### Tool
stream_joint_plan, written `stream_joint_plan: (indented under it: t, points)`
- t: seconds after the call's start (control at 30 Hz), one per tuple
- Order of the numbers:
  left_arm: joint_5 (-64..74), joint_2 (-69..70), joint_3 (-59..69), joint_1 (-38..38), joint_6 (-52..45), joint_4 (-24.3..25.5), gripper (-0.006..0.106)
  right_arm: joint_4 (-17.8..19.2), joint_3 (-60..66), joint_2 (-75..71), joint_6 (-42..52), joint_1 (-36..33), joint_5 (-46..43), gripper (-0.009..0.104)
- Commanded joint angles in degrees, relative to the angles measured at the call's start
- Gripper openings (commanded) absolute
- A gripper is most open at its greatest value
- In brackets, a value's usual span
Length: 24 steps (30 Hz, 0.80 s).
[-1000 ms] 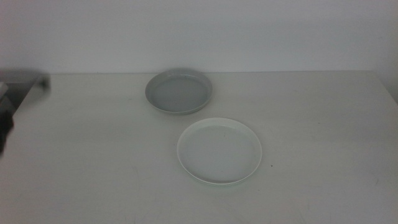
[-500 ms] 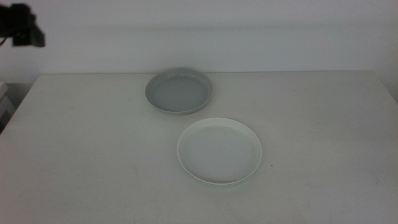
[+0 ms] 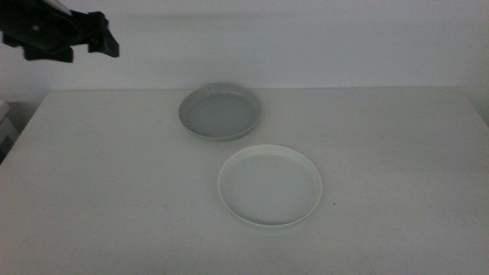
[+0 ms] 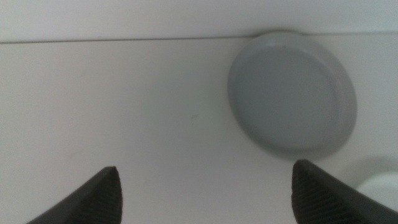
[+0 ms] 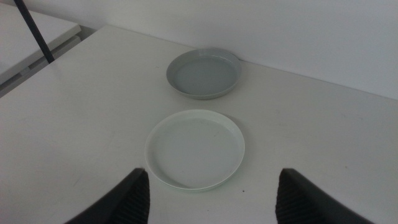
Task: Stack the three bowls on top of each other.
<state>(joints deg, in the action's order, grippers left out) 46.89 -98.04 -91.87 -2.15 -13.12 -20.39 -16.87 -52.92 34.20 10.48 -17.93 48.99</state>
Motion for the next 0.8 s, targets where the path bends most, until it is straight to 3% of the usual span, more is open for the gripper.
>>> stream_joint_plan:
  t: [0.0, 0.13, 0.5, 0.77]
  points:
    - [-6.52, -0.18, -2.09, -0.09, -0.11, -3.79, 0.105, -0.36, -1.20, 0.21, 0.10, 0.05, -3.59, 0.052]
    - [-7.94, -5.16, -3.08, 0.43, -1.45, -9.37, 0.105, -0.36, -1.20, 0.21, 0.10, 0.05, -3.59, 0.052]
    - [-7.24, -23.08, -17.22, 8.49, 5.10, -2.00, 0.105, -0.36, -1.20, 0.21, 0.10, 0.05, -3.59, 0.052]
    - [-8.56, -33.02, -22.23, 9.64, 7.28, -5.08, 0.104, -0.36, -1.20, 0.21, 0.10, 0.05, -3.59, 0.052]
